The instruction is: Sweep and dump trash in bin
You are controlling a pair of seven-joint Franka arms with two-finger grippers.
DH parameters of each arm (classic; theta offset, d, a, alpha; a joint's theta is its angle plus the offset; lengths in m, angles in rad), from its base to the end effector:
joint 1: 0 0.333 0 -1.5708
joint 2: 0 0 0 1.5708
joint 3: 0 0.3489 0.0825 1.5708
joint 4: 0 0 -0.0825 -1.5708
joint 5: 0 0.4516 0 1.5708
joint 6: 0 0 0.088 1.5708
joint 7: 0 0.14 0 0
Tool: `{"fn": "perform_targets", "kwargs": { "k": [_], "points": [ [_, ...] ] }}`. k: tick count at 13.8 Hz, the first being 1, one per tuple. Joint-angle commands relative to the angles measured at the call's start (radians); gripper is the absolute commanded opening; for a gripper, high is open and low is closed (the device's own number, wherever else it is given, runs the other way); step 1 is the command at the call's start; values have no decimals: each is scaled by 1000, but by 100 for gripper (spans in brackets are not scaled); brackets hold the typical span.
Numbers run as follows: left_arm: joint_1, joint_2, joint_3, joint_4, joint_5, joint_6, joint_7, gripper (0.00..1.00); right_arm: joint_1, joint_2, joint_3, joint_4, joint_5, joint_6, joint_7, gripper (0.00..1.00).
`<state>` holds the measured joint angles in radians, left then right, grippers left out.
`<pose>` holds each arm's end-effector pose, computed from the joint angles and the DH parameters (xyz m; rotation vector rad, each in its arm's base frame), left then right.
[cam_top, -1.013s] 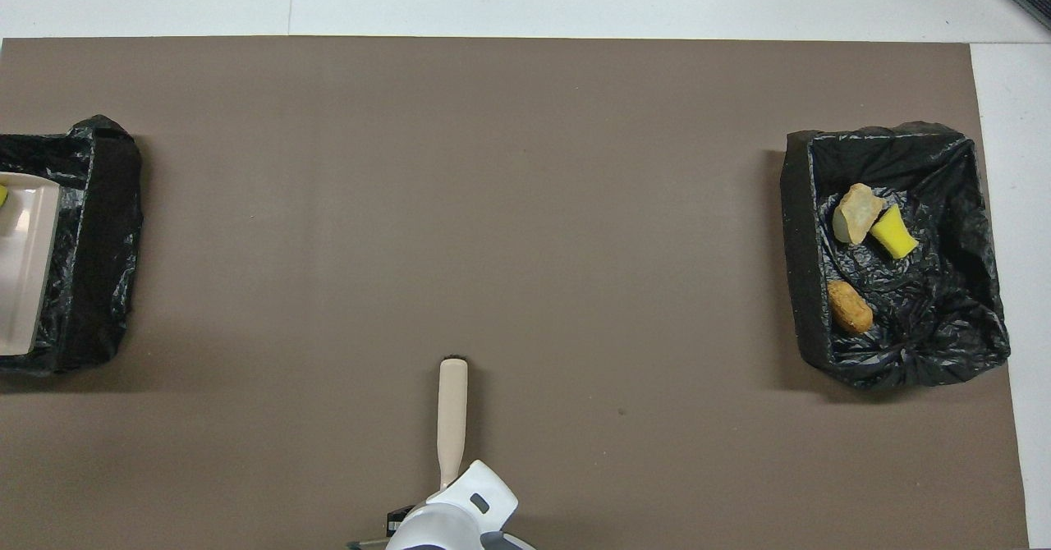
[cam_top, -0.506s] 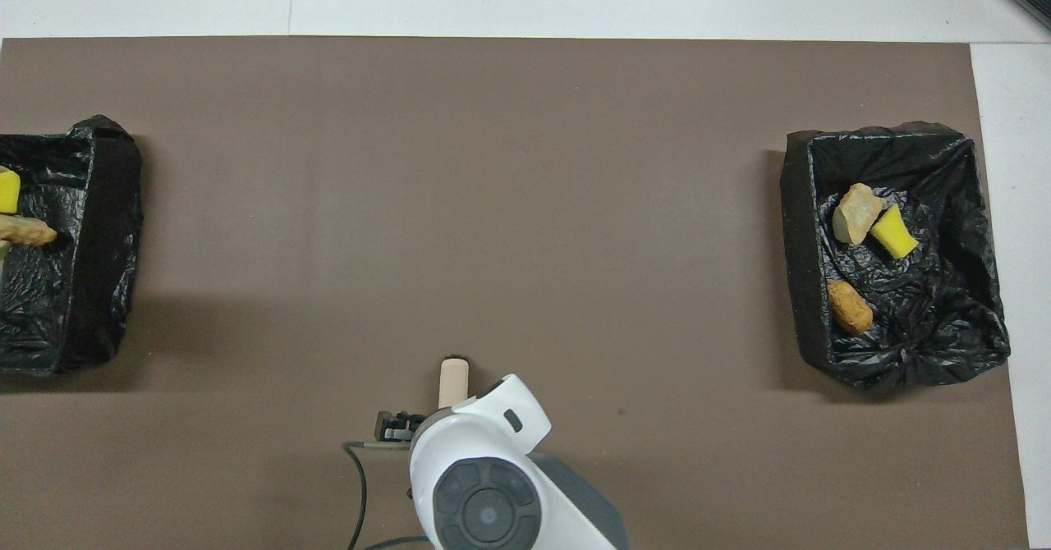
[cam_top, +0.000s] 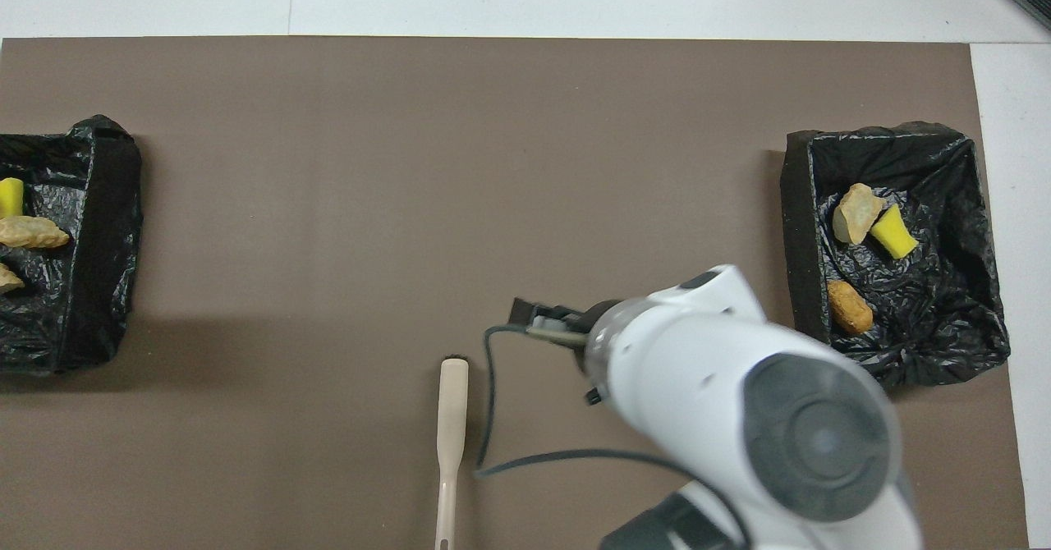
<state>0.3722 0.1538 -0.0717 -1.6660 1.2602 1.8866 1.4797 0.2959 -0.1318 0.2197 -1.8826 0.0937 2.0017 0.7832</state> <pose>0.6456 0.3088 0.5703 -1.4918 1.5018 1.0721 0.5288 0.3161 0.5744 -2.9021 0.4303 -0.2370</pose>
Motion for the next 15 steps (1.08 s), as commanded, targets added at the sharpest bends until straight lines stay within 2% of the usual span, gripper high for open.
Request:
{"fn": "perform_targets", "kwargs": {
  "k": [1, 3, 7, 8, 10, 13, 15],
  "points": [
    [-15, -77, -2, -31, 2, -12, 28, 0, -171, 56, 12, 167, -9, -138, -136, 100],
    [-44, -70, -14, -11, -69, -38, 27, 0, -248, 98, 13, 261, -69, -252, -243, 100],
    [-70, -53, -14, 37, -390, -34, 27, 0, -349, 191, 7, 457, -91, -457, -422, 100],
    [-72, -53, -16, 37, -469, -31, 19, 0, -365, 192, 7, 456, -91, -458, -446, 100],
    [-111, -53, -14, 29, -704, -72, -13, 0, -386, 172, 6, 424, -86, -457, -479, 100],
    [-215, -60, -17, 15, -864, -185, -185, 0, -425, 147, 4, 386, -83, -465, -502, 100],
    [-278, -57, -19, 9, -949, -225, -318, 0, -426, 95, 6, 305, -81, -456, -521, 100]
  ]
}}
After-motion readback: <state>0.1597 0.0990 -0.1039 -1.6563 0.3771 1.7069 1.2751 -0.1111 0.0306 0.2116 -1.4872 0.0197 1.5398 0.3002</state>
